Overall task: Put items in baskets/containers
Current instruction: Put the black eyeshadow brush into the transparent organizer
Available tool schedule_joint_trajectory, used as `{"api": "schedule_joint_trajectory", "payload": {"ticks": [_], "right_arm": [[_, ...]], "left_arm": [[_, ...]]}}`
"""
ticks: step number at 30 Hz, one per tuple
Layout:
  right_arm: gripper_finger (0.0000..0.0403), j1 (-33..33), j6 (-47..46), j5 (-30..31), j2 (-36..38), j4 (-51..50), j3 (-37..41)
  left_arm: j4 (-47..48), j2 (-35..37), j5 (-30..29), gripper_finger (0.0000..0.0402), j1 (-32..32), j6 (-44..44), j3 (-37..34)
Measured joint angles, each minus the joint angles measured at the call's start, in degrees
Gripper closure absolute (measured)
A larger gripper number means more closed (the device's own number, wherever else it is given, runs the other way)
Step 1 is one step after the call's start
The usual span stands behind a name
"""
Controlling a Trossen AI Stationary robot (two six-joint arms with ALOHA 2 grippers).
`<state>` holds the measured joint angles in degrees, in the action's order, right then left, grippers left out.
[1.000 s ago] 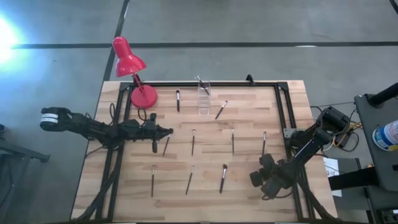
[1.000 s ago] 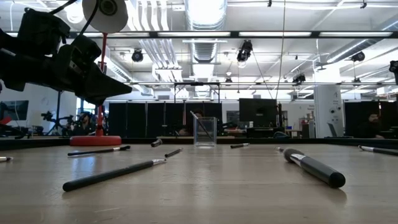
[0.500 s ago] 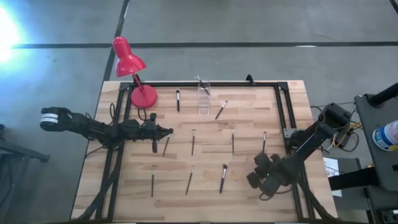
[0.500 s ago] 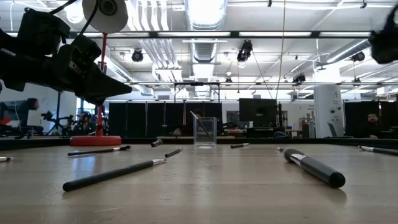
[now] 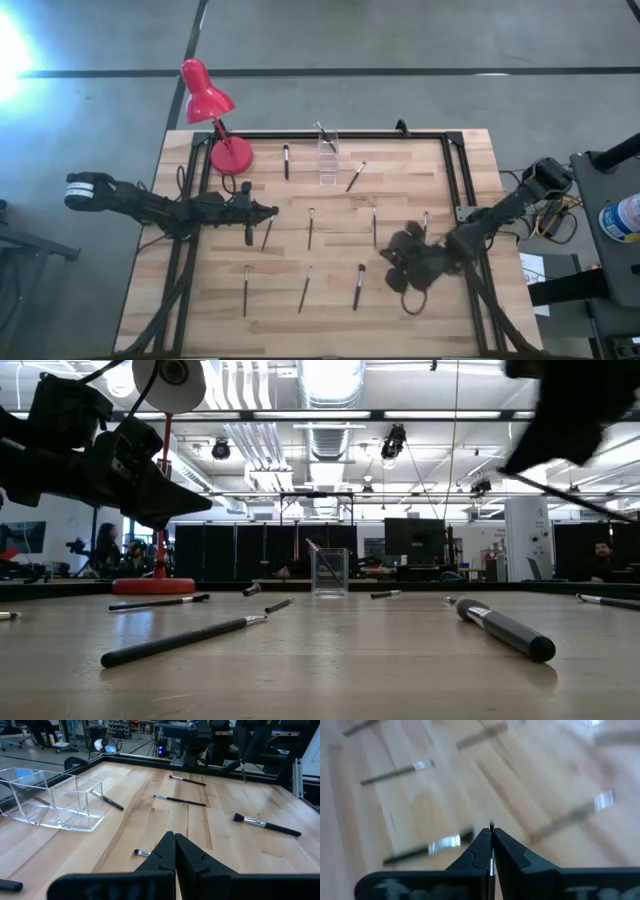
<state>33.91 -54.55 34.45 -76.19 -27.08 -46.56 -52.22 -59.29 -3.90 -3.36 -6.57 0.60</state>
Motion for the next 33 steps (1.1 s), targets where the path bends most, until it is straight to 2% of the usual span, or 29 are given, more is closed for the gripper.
{"api": "schedule_joint_trajectory", "payload": {"ticks": [2, 5, 8, 11, 13, 16, 23, 30, 33], "right_arm": [[0.039, -3.68, 10.25, -2.29, 0.23, 7.25, 0.99], [0.039, -9.94, 24.31, -9.32, -0.29, 19.58, 3.07], [0.039, -16.78, 36.31, -19.61, -1.98, 33.57, 5.5], [0.039, -23.29, 44.15, -28.7, -4.44, 47.59, 7.66], [0.039, -27.18, 47.76, -31.44, -6.36, 54.58, 8.08], [0.039, -32.38, 51.67, -31.73, -9.38, 61.86, 7.88], [0.039, -42.59, 56.18, -31.64, -15.93, 71.96, 2.61], [0.039, -52.86, 61.45, -32.13, -16.16, 67.63, -5.34], [0.039, -58.24, 60.98, -35.47, -16.89, 65.73, -8.19]], "left_arm": [[-0.08, 0.0, 0.0, 0.0401, 0.02, -0.03, 0.0], [-0.08, 0.0, 0.0, 0.0402, 0.02, -0.07, 0.0], [-0.11, -0.06, 0.0, 0.0401, 0.02, -0.09, 0.0], [-0.14, -0.34, 0.0, 0.0402, 0.04, -0.09, 0.0], [0.17, -0.52, 0.0, 0.0402, 0.04, -0.11, 0.02], [0.01, -0.9, -0.02, 0.0402, 0.04, -0.11, 0.07], [-0.1, -1.09, -0.02, 0.0402, 0.02, -0.11, 0.11], [-0.09, -1.16, -0.02, 0.0402, 0.02, -0.09, 0.11], [-0.09, -1.16, -0.02, 0.0402, -0.02, -0.09, 0.11]]}}
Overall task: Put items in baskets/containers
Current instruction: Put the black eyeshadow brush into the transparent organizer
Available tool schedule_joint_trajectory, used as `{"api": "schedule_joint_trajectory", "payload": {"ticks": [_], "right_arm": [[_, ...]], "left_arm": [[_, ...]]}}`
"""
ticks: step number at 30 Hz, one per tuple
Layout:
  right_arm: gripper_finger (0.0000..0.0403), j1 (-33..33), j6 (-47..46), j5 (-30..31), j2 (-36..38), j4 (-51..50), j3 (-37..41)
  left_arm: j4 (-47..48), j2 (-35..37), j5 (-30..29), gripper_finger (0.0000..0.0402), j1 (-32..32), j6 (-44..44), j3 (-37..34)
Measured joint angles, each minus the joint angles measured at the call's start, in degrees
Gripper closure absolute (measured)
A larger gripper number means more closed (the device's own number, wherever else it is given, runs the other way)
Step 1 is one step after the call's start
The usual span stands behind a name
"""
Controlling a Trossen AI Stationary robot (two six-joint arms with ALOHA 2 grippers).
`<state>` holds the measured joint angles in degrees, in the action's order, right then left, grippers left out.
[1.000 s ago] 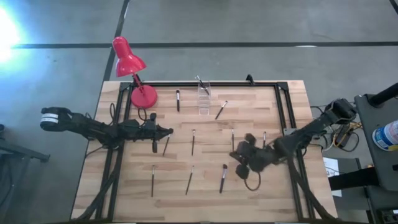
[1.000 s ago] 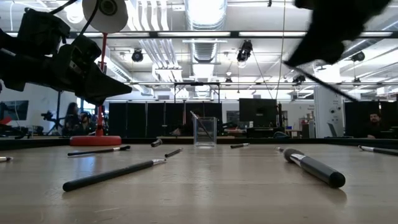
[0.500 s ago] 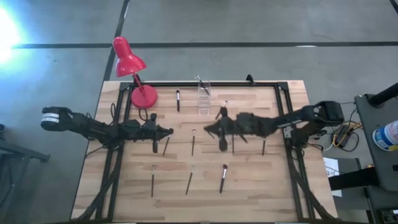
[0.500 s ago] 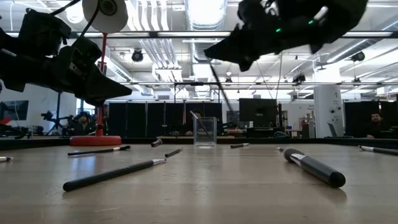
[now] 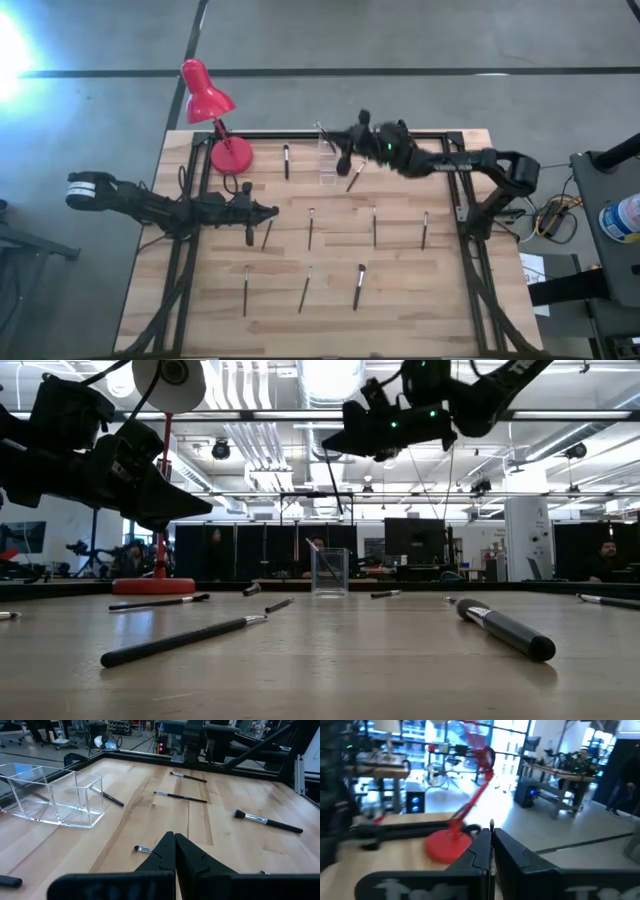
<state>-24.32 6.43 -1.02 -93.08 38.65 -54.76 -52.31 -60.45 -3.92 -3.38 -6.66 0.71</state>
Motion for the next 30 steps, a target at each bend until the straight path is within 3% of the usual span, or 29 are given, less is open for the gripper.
{"api": "schedule_joint_trajectory", "payload": {"ticks": [10, 23, 30], "right_arm": [[0.039, -10.78, -3.56, -8.47, -10.91, -1.47, -9.15], [0.039, -13.66, -3.75, -11.16, -21.04, -2.97, -18.06], [0.039, -13.94, -4.45, -11.21, -22.29, -6.62, -19.07]], "left_arm": [[0.04, 0.0, 0.0, 0.0402, 0.02, 0.04, 0.0], [0.07, 0.0, 0.0, 0.0402, 0.06, 0.2, 0.0], [0.07, 0.0, 0.0, 0.0402, 0.06, 0.2, 0.0]]}}
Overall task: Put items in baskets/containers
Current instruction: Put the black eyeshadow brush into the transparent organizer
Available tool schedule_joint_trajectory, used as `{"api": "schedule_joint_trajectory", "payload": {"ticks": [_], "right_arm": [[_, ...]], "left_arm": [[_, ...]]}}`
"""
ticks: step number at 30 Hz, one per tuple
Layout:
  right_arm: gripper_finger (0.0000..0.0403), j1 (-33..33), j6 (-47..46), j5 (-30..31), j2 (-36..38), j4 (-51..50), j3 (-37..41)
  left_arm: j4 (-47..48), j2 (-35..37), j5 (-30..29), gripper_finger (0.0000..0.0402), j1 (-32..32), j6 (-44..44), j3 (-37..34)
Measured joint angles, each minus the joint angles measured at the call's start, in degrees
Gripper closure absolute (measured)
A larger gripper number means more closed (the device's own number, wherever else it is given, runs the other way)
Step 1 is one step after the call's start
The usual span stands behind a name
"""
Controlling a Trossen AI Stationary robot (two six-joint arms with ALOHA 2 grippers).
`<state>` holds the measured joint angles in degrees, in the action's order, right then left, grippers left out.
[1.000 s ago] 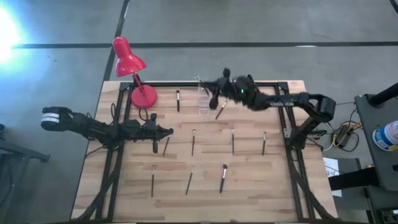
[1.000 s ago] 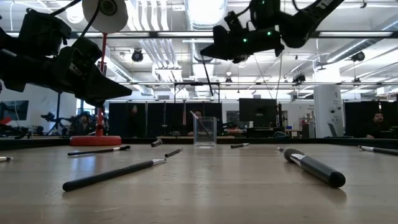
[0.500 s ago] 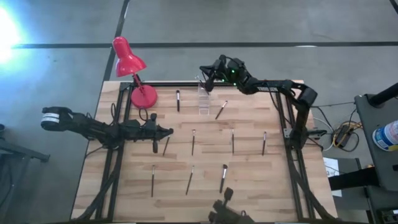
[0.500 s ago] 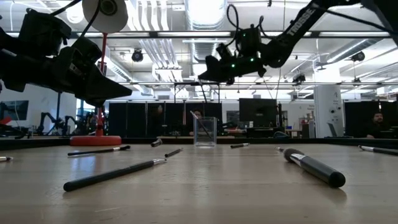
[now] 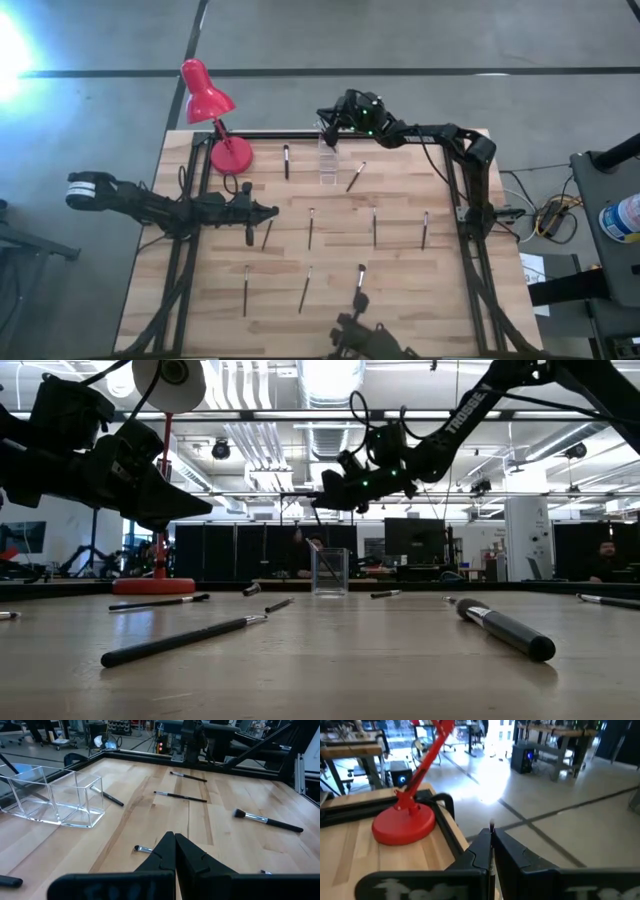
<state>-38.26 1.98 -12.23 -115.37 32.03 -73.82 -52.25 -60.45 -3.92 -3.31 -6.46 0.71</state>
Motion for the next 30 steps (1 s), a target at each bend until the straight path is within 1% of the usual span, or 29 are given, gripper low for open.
{"api": "schedule_joint_trajectory", "payload": {"ticks": [3, 15, 19, 24, 30], "right_arm": [[0.039, -0.42, -1.18, 0.15, 0.24, -2.94, 0.07], [0.039, -0.76, -2.62, 0.3, -0.61, -5.09, 0.66], [0.039, -0.81, -3.06, 3.03, -0.61, -7.46, 0.57], [0.039, -0.81, -3.08, 4.84, -0.61, -11.94, -0.21], [0.039, -0.79, -4.05, 4.92, -0.61, -12.58, -1.09]], "left_arm": [[0.0, 0.0, 0.0, 0.0402, 0.0, 0.0, 0.0], [-0.28, 0.0, 0.0, 0.0402, 0.0, 0.0, -0.02], [-0.33, 0.0, 0.0, 0.0402, 0.0, 0.01, -0.02], [-0.41, 0.0, 0.0, 0.0402, -0.02, 0.04, -0.02], [-0.42, 0.0, 0.0, 0.0402, -0.02, 0.05, -0.02]]}}
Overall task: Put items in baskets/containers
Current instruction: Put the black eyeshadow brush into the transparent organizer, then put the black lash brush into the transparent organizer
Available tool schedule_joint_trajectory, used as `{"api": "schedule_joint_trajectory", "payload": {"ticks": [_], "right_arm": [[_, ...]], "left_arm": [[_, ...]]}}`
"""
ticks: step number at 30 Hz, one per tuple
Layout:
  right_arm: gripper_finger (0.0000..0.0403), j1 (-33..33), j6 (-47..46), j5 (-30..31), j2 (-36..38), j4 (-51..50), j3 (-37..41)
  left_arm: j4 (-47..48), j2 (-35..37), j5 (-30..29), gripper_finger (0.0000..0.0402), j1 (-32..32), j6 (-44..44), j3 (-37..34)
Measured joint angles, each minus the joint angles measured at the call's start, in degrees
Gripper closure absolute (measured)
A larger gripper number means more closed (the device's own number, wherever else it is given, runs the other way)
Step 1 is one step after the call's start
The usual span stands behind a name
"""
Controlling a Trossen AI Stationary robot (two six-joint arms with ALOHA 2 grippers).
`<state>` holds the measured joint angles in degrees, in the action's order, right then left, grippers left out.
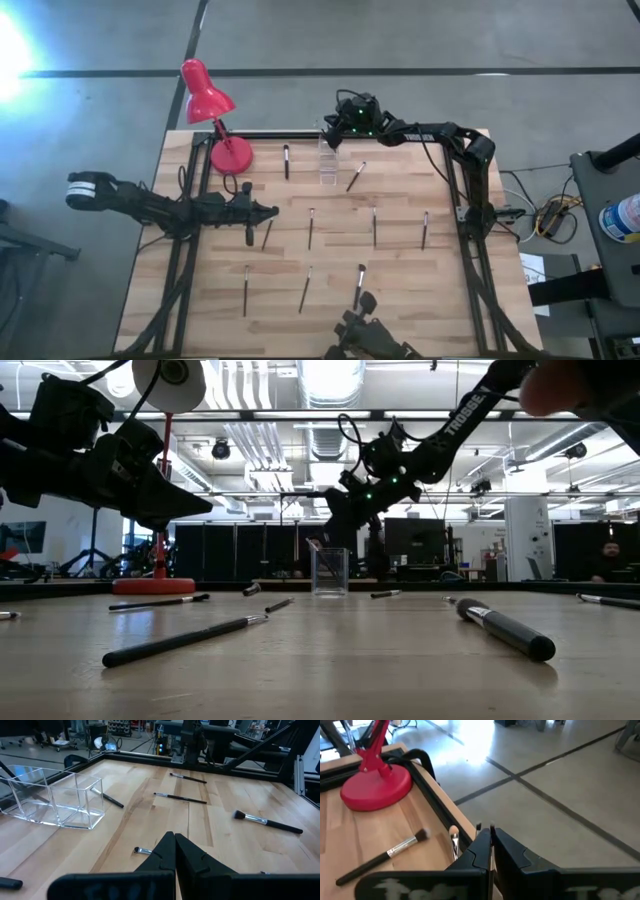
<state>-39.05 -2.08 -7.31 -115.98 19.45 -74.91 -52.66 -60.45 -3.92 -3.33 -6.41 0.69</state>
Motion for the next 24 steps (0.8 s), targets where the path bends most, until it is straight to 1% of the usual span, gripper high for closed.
{"api": "schedule_joint_trajectory", "payload": {"ticks": [3, 5, 13, 16, 18, 20, 24], "right_arm": [[0.0389, 0.01, -0.36, -0.02, 0.0, -1.12, -1.04], [0.0381, 0.01, -0.52, -0.02, 0.04, -3.16, -2.05], [0.0298, 0.16, -0.8, -0.07, 0.04, -11.77, -4.99], [0.0285, 0.18, -0.61, -0.09, 0.07, -17.05, -6.67], [0.0289, 0.31, -0.09, -0.11, 0.59, -20.93, -7.58], [0.0302, 0.8, 2.09, -0.07, 1.79, -23.98, -7.67], [0.0345, 2.97, 5.01, -0.08, 6.12, -24.64, -4.12]], "left_arm": [[0.0, 0.0, 0.0, 0.0402, 0.0, -0.01, 0.0], [0.02, 0.0, 0.0, 0.0402, -0.04, -0.01, 0.0], [0.02, 0.0, 0.0, 0.0402, -0.02, -0.15, 0.0], [0.02, 0.0, 0.0, 0.0402, -0.02, -0.67, 0.0], [0.04, 0.0, 0.0, 0.0402, -0.02, -1.03, 0.0], [0.07, 0.0, 0.0, 0.0402, -0.02, -1.04, 0.0], [0.15, 0.0, -0.01, 0.0402, -0.02, -1.0, 0.0]]}}
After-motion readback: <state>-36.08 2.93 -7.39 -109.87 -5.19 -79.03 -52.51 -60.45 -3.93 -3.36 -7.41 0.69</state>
